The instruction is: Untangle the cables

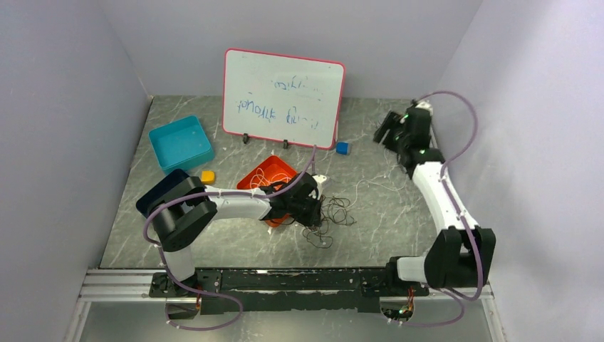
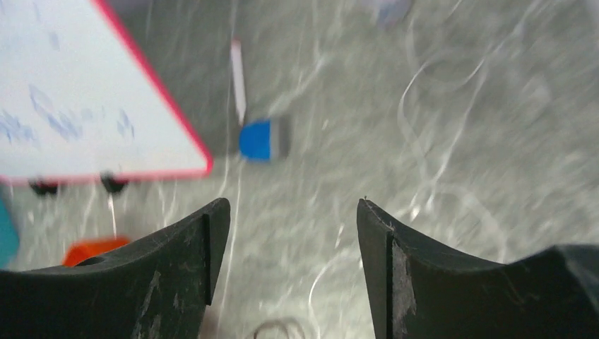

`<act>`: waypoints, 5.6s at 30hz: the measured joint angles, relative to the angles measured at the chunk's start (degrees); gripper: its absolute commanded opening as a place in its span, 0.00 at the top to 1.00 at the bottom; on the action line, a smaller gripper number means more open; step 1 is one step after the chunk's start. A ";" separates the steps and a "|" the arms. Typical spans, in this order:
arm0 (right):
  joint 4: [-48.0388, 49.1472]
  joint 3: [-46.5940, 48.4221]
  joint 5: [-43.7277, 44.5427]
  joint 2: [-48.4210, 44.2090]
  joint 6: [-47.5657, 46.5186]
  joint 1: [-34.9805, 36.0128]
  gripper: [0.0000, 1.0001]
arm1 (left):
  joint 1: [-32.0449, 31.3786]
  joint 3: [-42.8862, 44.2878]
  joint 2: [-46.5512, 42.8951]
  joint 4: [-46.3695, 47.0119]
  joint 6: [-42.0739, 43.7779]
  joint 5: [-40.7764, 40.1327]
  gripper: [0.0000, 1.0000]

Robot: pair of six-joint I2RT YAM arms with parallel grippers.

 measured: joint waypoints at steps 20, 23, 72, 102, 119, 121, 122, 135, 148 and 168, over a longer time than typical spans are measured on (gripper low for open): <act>-0.20 -33.09 -0.35 -11.21 9.86 16.06 0.35 | 0.00 0.00 0.94 0.00 0.00 0.07 0.93; 3.30 -35.06 -1.75 -10.60 10.78 16.13 0.36 | 0.00 0.00 1.11 0.00 0.02 0.07 0.93; 4.68 -9.22 8.46 -22.03 -0.61 14.08 1.00 | 0.00 1.16 3.06 3.41 0.46 0.02 0.93; 4.11 21.35 15.67 -14.82 -8.98 2.86 1.00 | 0.00 0.13 4.15 5.35 0.17 0.70 0.93; 2.08 23.89 11.23 -12.09 -9.92 2.62 1.00 | -0.24 10.99 7.08 -0.31 4.55 1.81 0.66; 1.73 23.19 10.86 -12.13 -9.92 2.62 1.00 | -0.39 12.85 6.91 -0.50 5.42 1.73 0.55; 1.55 22.84 10.67 -12.13 -9.92 2.62 1.00 | -0.44 13.29 6.58 -0.52 5.75 1.49 0.50; 0.70 21.59 6.21 -12.15 -10.16 2.60 1.00 | -0.52 1.70 -8.00 -3.32 6.47 -4.48 0.26; -0.50 31.15 -1.95 -9.09 -13.00 3.17 1.00 | 2.71 -1.14 -21.05 -3.61 10.01 -6.62 0.22; -3.19 46.73 -2.60 4.52 -13.51 30.47 1.00 | 23.21 -9.03 -35.60 -12.26 7.80 -9.62 0.28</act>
